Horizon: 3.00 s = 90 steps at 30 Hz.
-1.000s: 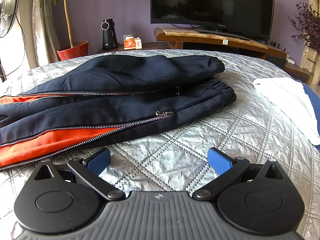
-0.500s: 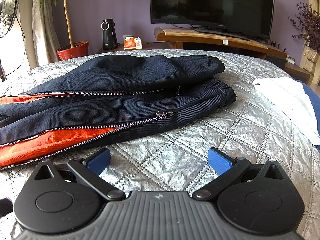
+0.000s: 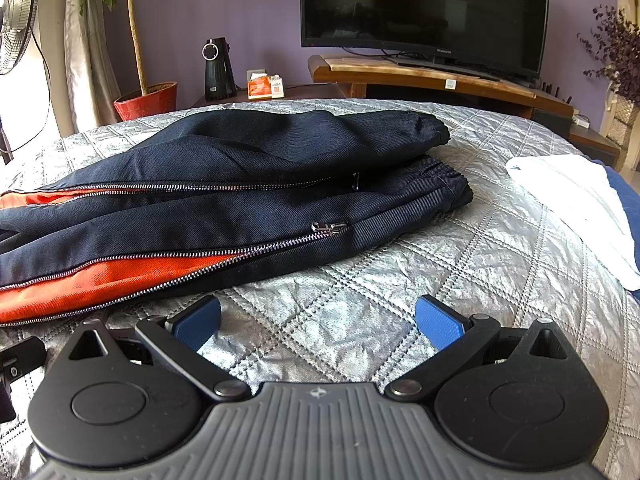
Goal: Fold clothes
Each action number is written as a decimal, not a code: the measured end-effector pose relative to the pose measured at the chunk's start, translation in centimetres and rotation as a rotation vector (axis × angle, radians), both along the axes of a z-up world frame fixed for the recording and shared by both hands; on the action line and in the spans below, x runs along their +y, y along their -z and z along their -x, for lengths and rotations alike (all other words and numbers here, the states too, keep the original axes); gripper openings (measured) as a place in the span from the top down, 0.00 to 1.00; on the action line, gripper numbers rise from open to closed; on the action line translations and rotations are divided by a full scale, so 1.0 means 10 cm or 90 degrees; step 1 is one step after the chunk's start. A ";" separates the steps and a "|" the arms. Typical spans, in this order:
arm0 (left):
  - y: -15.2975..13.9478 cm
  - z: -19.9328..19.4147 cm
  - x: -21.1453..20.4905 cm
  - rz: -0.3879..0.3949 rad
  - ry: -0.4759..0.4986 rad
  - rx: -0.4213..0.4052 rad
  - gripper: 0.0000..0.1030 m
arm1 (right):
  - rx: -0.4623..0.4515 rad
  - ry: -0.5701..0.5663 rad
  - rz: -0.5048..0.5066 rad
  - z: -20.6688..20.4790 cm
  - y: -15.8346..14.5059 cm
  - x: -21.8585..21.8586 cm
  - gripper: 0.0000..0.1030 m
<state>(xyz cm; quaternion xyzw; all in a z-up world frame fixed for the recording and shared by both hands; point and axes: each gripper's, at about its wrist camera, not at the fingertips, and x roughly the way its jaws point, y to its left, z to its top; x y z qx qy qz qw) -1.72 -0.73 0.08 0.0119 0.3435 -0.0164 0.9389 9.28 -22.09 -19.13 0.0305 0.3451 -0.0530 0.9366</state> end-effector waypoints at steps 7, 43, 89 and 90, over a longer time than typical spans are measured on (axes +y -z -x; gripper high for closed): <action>0.00 -0.01 0.02 0.003 0.000 0.000 0.00 | 0.000 0.000 0.000 0.00 0.00 0.00 0.00; 0.00 -0.02 0.04 0.004 0.002 0.001 0.00 | 0.000 0.000 -0.001 0.01 0.00 0.01 0.00; -0.14 -0.17 0.24 0.071 0.028 0.073 0.00 | -0.001 0.000 -0.001 0.01 0.00 0.01 0.00; -0.16 -0.19 0.28 0.089 0.022 0.079 0.00 | -0.001 0.000 -0.001 0.01 0.00 0.01 0.00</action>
